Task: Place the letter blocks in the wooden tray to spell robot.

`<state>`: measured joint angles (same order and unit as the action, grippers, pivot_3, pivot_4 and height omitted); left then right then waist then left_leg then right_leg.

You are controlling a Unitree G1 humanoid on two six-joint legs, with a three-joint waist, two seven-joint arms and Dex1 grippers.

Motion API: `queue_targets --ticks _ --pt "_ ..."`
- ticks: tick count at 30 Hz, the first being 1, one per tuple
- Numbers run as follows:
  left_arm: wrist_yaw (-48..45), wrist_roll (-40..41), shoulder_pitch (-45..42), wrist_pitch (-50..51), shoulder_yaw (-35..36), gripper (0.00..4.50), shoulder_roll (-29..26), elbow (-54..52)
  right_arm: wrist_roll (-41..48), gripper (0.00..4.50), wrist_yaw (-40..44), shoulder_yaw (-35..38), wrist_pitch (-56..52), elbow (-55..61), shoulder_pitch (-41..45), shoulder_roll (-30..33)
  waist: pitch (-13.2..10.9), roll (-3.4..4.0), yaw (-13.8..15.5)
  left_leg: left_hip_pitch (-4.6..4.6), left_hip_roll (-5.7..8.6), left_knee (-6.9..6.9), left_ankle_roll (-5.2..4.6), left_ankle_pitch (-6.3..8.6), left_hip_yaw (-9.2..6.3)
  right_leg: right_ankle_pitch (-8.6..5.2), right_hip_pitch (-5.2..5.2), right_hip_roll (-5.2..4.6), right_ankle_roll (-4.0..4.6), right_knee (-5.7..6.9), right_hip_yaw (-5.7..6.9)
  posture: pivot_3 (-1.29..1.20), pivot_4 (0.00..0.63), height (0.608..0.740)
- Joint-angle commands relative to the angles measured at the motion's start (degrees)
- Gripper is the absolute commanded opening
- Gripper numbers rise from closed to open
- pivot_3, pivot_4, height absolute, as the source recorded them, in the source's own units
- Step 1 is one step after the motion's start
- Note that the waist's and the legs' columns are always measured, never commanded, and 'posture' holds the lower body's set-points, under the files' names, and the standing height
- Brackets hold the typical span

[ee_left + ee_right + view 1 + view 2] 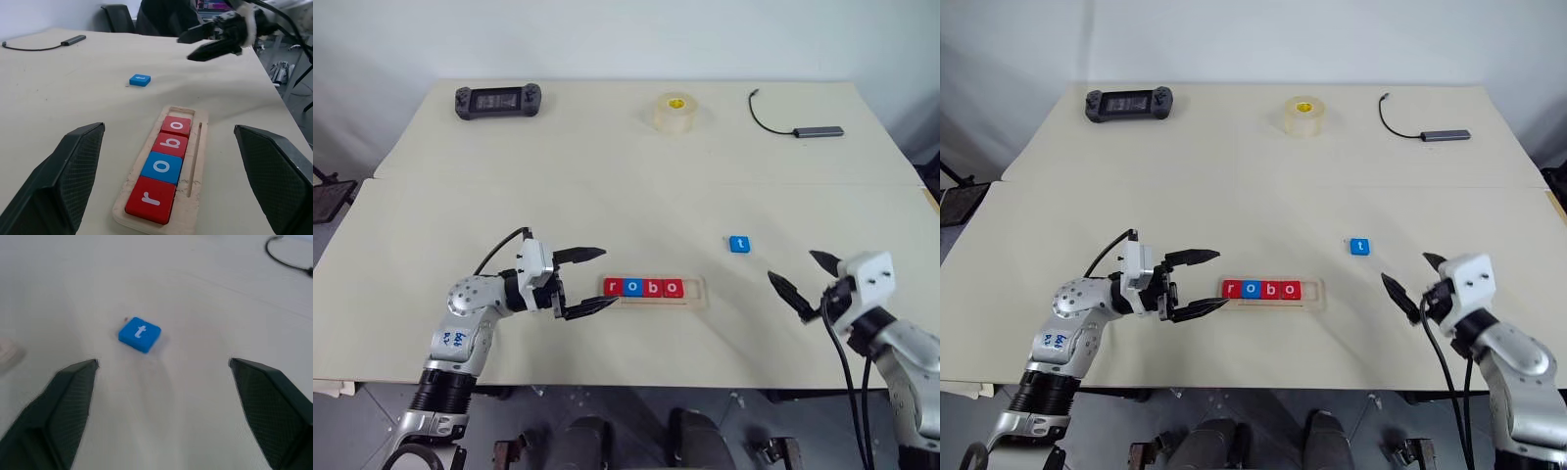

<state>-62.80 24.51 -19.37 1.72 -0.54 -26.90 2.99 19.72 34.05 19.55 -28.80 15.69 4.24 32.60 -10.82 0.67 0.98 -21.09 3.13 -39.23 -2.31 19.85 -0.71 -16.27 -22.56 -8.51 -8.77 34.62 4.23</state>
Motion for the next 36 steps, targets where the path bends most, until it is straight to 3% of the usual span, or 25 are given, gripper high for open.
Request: queue_targets --ticks 1,5,13,16,22,24,30,36 --pt "-0.19 0.12 0.17 -1.08 0.48 4.5 -0.17 -1.4 1.61 4.47 -5.53 -2.04 -12.7 1.14 4.85 0.25 0.01 0.01 0.02 -0.02 0.0 0.0 0.0 0.0 0.0 0.0 -0.01 -0.01 0.0 0.0 0.0 0.0 0.15 0.74" --pt "1.01 0.36 1.52 -0.89 0.96 4.5 -0.09 -3.07 1.21 4.47 -13.02 -4.44 -21.36 -0.37 12.54 -4.15 0.0 0.01 0.28 -0.13 0.04 0.0 0.02 0.0 -0.1 -0.03 -0.08 -0.03 0.06 0.01 0.08 0.0 0.15 0.74" --pt "2.16 0.44 3.22 -0.61 0.85 4.5 -0.08 -5.17 -2.96 4.47 -21.5 -9.85 -23.44 -2.99 16.68 -11.11 0.01 0.01 0.13 -0.14 0.09 0.02 0.01 0.0 -0.11 -0.03 -0.09 -0.02 0.06 0.02 0.08 0.0 0.15 0.74" --pt "2.4 0.56 3.26 -0.52 1.1 4.5 -0.37 -5.5 -5.35 3.91 -24.48 -11.08 -23.27 -3.55 16.92 -12.1 0.01 0.01 -0.17 -0.12 0.08 0.02 0.01 0.0 -0.09 -0.03 -0.1 -0.01 0.06 0.08 0.07 0.0 0.15 0.74" --pt "2.45 0.61 3.55 -0.54 0.98 4.5 -0.38 -5.75 -6.56 1.86 -26.0 -10.29 -21.66 -4.8 17.21 -12.68 0.02 0.01 -0.2 -0.11 0.08 0.02 0.01 0.0 -0.1 -0.03 -0.09 -0.01 0.06 0.11 0.07 0.0 0.15 0.74" --pt "2.39 0.61 3.54 -0.55 0.83 4.5 -0.24 -5.72 -6.48 1.46 -26.0 -10.29 -21.62 -4.75 17.2 -12.57 0.02 0.01 -0.19 -0.11 0.08 0.02 0.0 0.0 -0.1 -0.03 -0.09 -0.01 0.06 0.11 0.07 0.0 0.15 0.74" --pt "1.96 0.56 2.97 -0.57 -0.02 4.5 0.53 -4.99 -4.94 1.46 -23.33 -8.98 -23.58 3.76 12.51 -9.22 0.02 0.01 0.29 -0.13 0.09 0.04 0.0 0.0 -0.14 -0.03 -0.1 -0.01 0.06 0.1 0.08 0.0 0.15 0.74" --pt "0.66 0.74 1.97 -0.3 -0.59 4.5 0.96 -3.36 -0.68 1.46 -22.24 -3.04 -30.0 19.28 3.15 -8.71 0.01 0.01 0.36 -0.16 0.09 0.06 -0.01 0.01 -0.11 -0.03 -0.11 0.0 0.06 0.04 0.08 0.0 0.15 0.74"
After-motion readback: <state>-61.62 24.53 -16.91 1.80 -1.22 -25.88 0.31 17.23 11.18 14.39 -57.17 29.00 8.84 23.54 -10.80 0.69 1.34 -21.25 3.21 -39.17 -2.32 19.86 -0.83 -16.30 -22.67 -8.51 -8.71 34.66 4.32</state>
